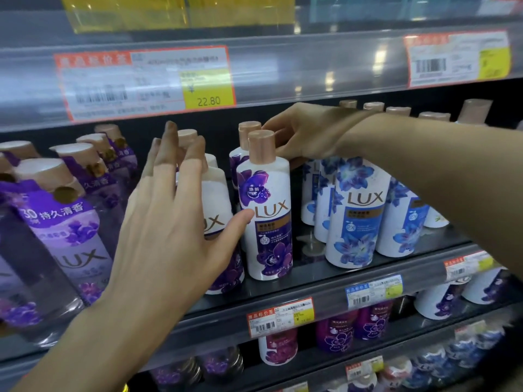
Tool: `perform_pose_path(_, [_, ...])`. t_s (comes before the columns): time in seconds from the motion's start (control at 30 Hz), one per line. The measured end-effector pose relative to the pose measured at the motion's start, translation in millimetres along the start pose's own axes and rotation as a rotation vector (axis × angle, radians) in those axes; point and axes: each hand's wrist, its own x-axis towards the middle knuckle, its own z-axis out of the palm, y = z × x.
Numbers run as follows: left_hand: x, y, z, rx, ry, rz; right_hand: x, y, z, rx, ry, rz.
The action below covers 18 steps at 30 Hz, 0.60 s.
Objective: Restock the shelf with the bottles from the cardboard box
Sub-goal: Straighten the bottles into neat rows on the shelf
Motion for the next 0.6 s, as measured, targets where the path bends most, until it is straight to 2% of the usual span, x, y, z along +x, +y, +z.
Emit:
perform_pose_path(0.33, [1.4, -3.1, -4.1, 0.010, -0.073, -0.093, -7.4, -9.3, -4.2, -0.054, 0.003, 0.047])
perform_pose_path(0.47, [0.0, -3.6, -8.9, 0.014, -0.068, -0.086, -25.5, -11.8, -4.8, 0.014, 0.145, 0.079])
perform_pose_path(0.53, [0.5, -3.4, -11.3, 0.004, -0.066, -0.080, -40.3, -14.6, 0.9, -0.031, 0.243, 0.072])
perform_pose_path(0.6, [1.2, -2.9, -12.6, -0.008, -0.070, -0.083, -55.1, -20.9, 9.1, -0.071, 0.200, 0.099])
